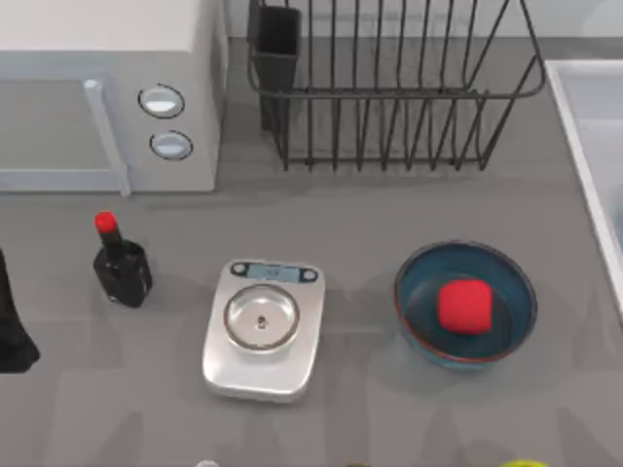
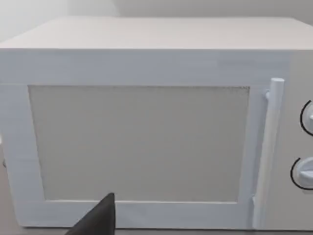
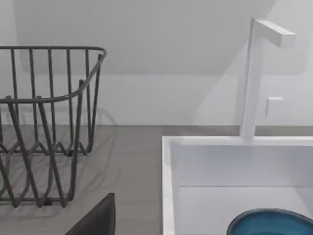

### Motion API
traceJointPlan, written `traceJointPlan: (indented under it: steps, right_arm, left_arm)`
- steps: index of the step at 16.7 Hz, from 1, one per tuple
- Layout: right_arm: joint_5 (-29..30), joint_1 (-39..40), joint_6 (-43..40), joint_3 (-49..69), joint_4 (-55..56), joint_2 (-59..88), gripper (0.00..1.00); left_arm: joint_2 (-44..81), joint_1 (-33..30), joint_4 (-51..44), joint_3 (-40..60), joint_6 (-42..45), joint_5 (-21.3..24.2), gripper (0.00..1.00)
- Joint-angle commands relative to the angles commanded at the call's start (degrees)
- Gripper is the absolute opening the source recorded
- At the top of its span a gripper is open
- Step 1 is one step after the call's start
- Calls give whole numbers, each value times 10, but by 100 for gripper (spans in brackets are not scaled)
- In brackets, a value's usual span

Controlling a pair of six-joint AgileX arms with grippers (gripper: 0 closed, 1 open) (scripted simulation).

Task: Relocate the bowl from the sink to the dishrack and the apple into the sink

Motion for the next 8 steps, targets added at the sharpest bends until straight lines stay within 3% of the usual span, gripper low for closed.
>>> traceJointPlan:
  steps: [4,8]
  right_arm:
    - [0,-2,-3,14,-8,16,100]
    - [-3,-15,-18,103,-56,114,100]
  left_arm:
    - [0,0,0,0,0,0,100]
    - [0,0,0,0,0,0,100]
